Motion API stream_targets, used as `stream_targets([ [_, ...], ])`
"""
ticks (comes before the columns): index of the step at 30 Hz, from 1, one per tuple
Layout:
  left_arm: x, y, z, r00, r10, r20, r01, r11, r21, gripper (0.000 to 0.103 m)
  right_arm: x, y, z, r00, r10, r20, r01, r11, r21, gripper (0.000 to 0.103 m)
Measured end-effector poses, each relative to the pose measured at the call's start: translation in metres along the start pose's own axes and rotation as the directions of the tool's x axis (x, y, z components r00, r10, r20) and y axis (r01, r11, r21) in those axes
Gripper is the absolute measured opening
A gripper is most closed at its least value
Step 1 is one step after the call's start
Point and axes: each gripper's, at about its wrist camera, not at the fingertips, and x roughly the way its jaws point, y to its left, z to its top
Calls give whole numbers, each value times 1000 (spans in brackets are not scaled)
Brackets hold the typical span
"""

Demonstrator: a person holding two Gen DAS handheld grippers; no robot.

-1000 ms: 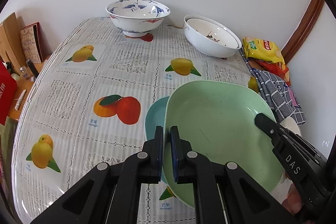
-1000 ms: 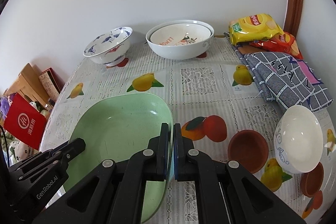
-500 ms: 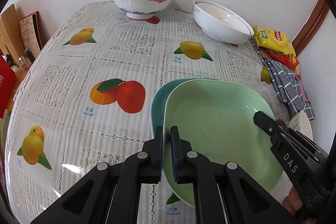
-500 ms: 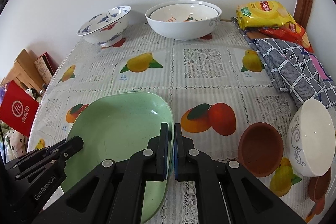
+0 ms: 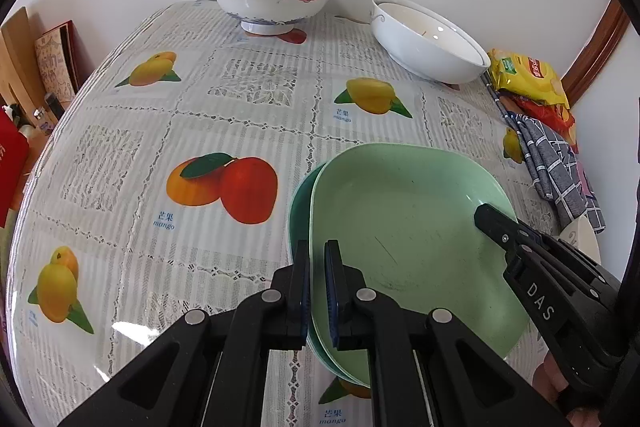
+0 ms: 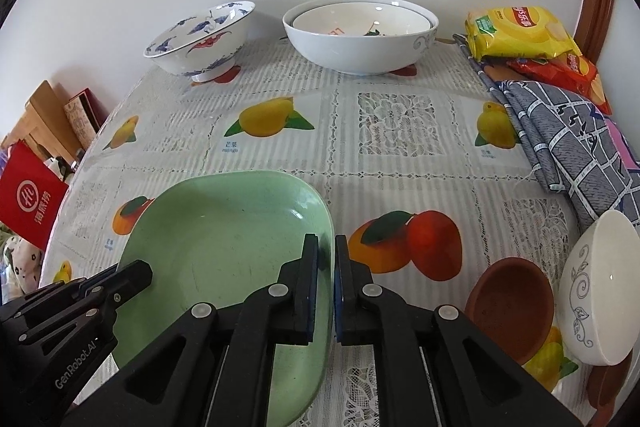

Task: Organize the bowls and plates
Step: 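Carry the green plate over the light-blue plate and lower it with both grippers, then open both grippers to release the green plate onto the stack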

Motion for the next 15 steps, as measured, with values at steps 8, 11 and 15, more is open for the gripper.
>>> stream_targets([
  [8, -4, -3, -2, 1000, 11, 3, -11, 1000, 21, 8, 7, 1, 3, 1000, 16, 11, -16, 1000, -20, 11],
  [11, -5, -5, -2, 1000, -22, -13, 22, 999, 31, 19, 9, 3, 3, 999, 28, 18, -28, 999, -39, 17],
  [15, -10, -12, -6, 1000, -15, -12, 16, 999, 50, 29, 9, 2, 2, 999, 40, 33, -38, 998, -53, 18],
])
